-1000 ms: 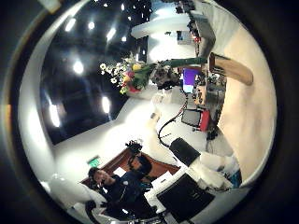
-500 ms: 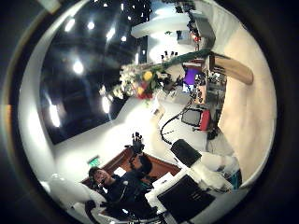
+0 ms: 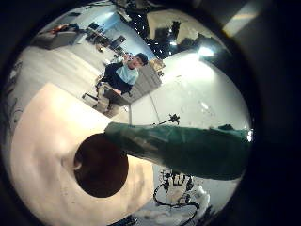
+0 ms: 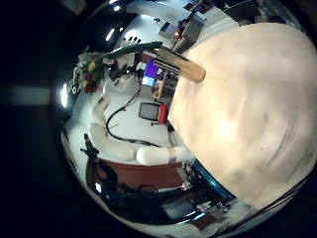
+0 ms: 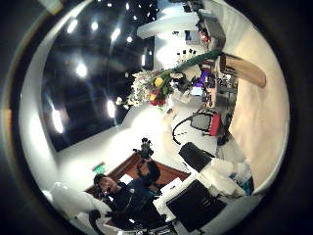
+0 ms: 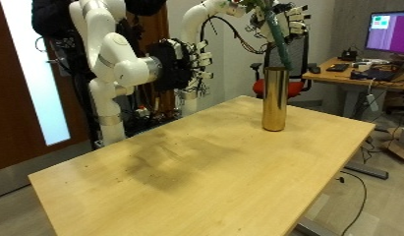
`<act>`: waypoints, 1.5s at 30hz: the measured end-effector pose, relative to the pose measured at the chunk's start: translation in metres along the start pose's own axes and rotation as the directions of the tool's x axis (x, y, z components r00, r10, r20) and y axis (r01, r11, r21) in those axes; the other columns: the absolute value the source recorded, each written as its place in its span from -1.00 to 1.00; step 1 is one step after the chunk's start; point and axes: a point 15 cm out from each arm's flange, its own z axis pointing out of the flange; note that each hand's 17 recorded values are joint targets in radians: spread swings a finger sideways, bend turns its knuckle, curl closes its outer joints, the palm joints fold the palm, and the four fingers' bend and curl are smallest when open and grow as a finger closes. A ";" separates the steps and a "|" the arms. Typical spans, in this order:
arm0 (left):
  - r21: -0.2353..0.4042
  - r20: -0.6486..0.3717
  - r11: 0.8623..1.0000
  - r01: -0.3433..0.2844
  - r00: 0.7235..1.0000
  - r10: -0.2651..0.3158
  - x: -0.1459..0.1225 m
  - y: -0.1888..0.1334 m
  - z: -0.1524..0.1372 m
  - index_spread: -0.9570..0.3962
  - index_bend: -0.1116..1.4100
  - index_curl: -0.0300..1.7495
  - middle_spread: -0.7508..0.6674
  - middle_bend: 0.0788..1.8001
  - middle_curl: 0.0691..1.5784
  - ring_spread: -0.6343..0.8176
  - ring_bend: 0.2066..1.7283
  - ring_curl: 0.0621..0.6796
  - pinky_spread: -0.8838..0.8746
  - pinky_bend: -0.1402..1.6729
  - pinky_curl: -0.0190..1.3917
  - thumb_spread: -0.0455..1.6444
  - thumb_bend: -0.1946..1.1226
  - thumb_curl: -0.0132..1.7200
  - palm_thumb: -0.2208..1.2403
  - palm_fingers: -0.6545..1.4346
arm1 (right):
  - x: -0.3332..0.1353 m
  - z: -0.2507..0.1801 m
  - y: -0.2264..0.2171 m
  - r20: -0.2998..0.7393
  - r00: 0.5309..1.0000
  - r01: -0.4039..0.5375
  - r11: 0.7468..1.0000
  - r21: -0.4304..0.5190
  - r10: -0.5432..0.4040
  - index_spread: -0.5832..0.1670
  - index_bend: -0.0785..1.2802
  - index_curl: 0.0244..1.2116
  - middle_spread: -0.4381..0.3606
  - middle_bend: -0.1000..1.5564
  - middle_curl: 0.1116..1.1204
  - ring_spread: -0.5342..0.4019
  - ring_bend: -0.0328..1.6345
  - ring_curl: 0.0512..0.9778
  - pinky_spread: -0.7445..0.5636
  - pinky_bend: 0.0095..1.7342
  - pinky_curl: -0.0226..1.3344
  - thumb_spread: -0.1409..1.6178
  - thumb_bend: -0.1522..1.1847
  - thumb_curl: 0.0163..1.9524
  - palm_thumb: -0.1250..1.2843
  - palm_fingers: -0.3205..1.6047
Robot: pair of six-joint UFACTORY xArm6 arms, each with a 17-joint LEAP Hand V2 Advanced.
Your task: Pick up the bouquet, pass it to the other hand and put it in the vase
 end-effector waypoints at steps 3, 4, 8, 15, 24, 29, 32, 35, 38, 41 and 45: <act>0.013 -0.023 0.999 -0.030 0.999 0.030 0.015 0.000 -0.002 0.67 -0.62 -0.60 0.14 -0.55 -0.59 0.15 -0.56 -0.55 0.41 -0.67 -0.61 0.03 -0.75 -0.60 -0.26 -0.16 | 0.001 -0.001 0.000 0.001 1.000 -0.001 1.000 0.003 0.001 -0.51 -0.62 -0.52 0.03 -0.67 -0.69 0.45 -0.69 -0.54 0.58 -0.66 -0.50 0.28 -0.81 -0.55 0.29 -0.60; 0.023 -0.031 0.999 -0.041 0.999 0.041 0.020 0.000 -0.003 0.66 -0.62 -0.60 0.10 -0.51 -0.57 0.12 -0.55 -0.54 0.38 -0.68 -0.61 0.03 -0.74 -0.60 -0.24 -0.13 | 0.000 -0.001 0.000 0.000 1.000 0.002 1.000 0.003 -0.002 -0.51 -0.62 -0.52 0.03 -0.67 -0.69 0.45 -0.70 -0.54 0.58 -0.66 -0.50 0.28 -0.81 -0.55 0.29 -0.60; 0.070 -0.058 0.995 -0.069 0.996 0.074 0.037 -0.003 -0.007 0.42 -0.60 -0.55 -0.30 -0.06 -0.41 -0.40 -0.27 -0.43 -0.04 -0.60 -0.69 0.10 -0.72 -0.59 -0.09 0.39 | 0.001 0.000 0.000 0.000 1.000 -0.002 1.000 0.001 0.002 -0.51 -0.62 -0.52 0.03 -0.67 -0.69 0.45 -0.70 -0.54 0.58 -0.67 -0.50 0.28 -0.81 -0.55 0.29 -0.59; 0.084 -0.064 0.992 -0.089 0.993 0.095 0.055 -0.002 -0.004 0.10 -0.59 -0.46 -0.54 -0.01 -0.23 -0.78 0.06 0.04 -0.57 -0.31 -0.55 0.21 -0.73 -0.59 0.06 0.59 | 0.000 -0.003 0.000 -0.001 1.000 0.001 1.000 0.007 -0.001 -0.51 -0.62 -0.52 0.03 -0.67 -0.69 0.45 -0.70 -0.53 0.58 -0.68 -0.50 0.28 -0.81 -0.55 0.29 -0.59; 0.060 -0.054 0.993 -0.103 0.993 0.106 0.071 0.015 -0.005 -0.25 -0.47 -0.19 -0.68 -0.06 -0.03 -0.80 0.26 0.40 -0.80 0.02 -0.32 0.28 -0.73 -0.60 0.16 0.66 | 0.001 -0.002 0.000 -0.002 1.000 -0.001 1.000 0.005 0.001 -0.51 -0.62 -0.52 0.03 -0.67 -0.69 0.45 -0.71 -0.54 0.58 -0.68 -0.49 0.29 -0.81 -0.55 0.28 -0.58; 0.040 -0.066 0.997 -0.066 0.996 0.068 0.077 0.025 -0.007 -0.39 -0.38 0.01 -0.72 -0.04 0.10 -0.76 0.36 0.54 -0.81 0.19 -0.18 0.34 -0.72 -0.59 0.29 0.68 | 0.001 -0.001 0.000 0.000 1.000 -0.002 1.000 0.003 0.002 -0.52 -0.62 -0.51 0.03 -0.67 -0.69 0.45 -0.71 -0.53 0.58 -0.69 -0.49 0.29 -0.81 -0.54 0.28 -0.58; 0.023 -0.066 0.999 -0.047 0.997 0.048 0.078 0.030 -0.007 -0.41 -0.37 0.06 -0.73 -0.02 0.13 -0.76 0.38 0.56 -0.80 0.22 -0.15 0.35 -0.72 -0.57 0.33 0.67 | 0.001 0.000 0.000 -0.001 1.000 -0.002 1.000 0.001 0.002 -0.52 -0.62 -0.51 0.03 -0.67 -0.69 0.45 -0.71 -0.53 0.58 -0.69 -0.49 0.29 -0.81 -0.54 0.28 -0.58; 0.010 -0.059 0.999 -0.039 0.997 0.040 0.077 0.032 -0.007 -0.46 -0.39 0.15 -0.74 -0.01 0.19 -0.74 0.42 0.60 -0.78 0.25 -0.12 0.33 -0.73 -0.54 0.37 0.65 | 0.001 -0.001 0.000 0.000 1.000 -0.001 1.000 0.004 0.001 -0.52 -0.62 -0.52 0.03 -0.67 -0.70 0.45 -0.71 -0.53 0.58 -0.69 -0.49 0.29 -0.81 -0.54 0.28 -0.58; 0.007 -0.050 0.999 -0.041 0.998 0.041 0.074 0.033 -0.007 -0.48 -0.41 0.21 -0.75 -0.01 0.22 -0.73 0.44 0.62 -0.78 0.25 -0.10 0.30 -0.73 -0.51 0.39 0.64 | 0.001 -0.002 0.000 -0.001 1.000 0.001 1.000 0.006 -0.001 -0.52 -0.62 -0.52 0.03 -0.67 -0.70 0.45 -0.71 -0.53 0.58 -0.69 -0.49 0.29 -0.81 -0.54 0.28 -0.58; 0.006 -0.047 0.999 -0.045 0.998 0.045 0.070 0.033 -0.008 -0.50 -0.44 0.27 -0.75 -0.02 0.25 -0.73 0.44 0.63 -0.78 0.24 -0.09 0.27 -0.73 -0.47 0.39 0.63 | 0.000 -0.001 0.000 -0.002 1.000 0.001 1.000 0.003 -0.001 -0.51 -0.61 -0.51 0.03 -0.67 -0.70 0.45 -0.71 -0.53 0.58 -0.69 -0.49 0.29 -0.81 -0.54 0.28 -0.58; 0.005 -0.031 0.998 -0.055 0.998 0.055 0.063 0.034 -0.009 -0.51 -0.47 0.32 -0.76 -0.03 0.27 -0.73 0.44 0.63 -0.77 0.24 -0.08 0.25 -0.74 -0.45 0.39 0.63 | 0.001 -0.002 0.000 -0.001 1.000 0.001 1.000 0.006 -0.001 -0.51 -0.62 -0.51 0.03 -0.67 -0.69 0.45 -0.71 -0.53 0.58 -0.69 -0.49 0.29 -0.81 -0.54 0.28 -0.57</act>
